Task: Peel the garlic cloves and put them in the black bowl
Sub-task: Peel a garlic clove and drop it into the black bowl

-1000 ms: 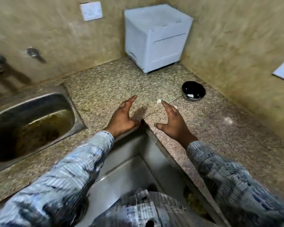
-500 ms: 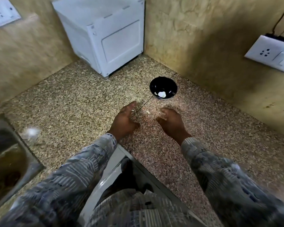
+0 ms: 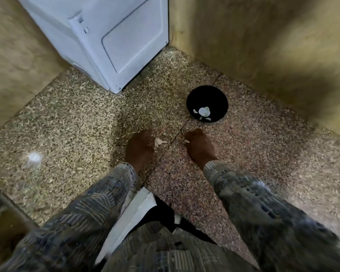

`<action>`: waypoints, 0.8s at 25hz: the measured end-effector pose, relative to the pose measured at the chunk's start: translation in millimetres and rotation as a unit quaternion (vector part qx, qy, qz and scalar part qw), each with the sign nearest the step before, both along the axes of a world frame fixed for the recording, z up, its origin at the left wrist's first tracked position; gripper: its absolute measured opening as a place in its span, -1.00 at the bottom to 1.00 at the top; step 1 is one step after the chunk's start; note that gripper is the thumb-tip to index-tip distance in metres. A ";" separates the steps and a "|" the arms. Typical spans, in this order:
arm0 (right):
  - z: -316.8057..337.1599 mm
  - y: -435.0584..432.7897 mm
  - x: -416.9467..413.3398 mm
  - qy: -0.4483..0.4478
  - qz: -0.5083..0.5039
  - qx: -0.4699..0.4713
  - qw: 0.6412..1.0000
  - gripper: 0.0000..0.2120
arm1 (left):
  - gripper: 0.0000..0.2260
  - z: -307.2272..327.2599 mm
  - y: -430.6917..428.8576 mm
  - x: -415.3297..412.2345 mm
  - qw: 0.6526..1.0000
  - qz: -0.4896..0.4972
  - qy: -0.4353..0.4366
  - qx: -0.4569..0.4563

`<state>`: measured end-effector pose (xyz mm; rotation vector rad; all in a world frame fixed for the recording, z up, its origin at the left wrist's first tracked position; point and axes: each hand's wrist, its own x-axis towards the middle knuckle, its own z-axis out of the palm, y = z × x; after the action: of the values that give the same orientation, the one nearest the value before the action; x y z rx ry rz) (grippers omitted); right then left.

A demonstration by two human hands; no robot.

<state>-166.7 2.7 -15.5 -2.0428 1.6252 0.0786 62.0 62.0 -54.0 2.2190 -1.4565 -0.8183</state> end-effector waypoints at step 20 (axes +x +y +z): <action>55.2 4.8 -17.6 -0.235 -0.280 0.013 0.931 -0.83 | -0.77 31.4 -39.2 -55.6 0.855 0.064 0.498 0.128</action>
<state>-184.3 7.5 39.7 -1.3592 1.7910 -0.5454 6.4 22.7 -22.6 1.5290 -0.6887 -1.8142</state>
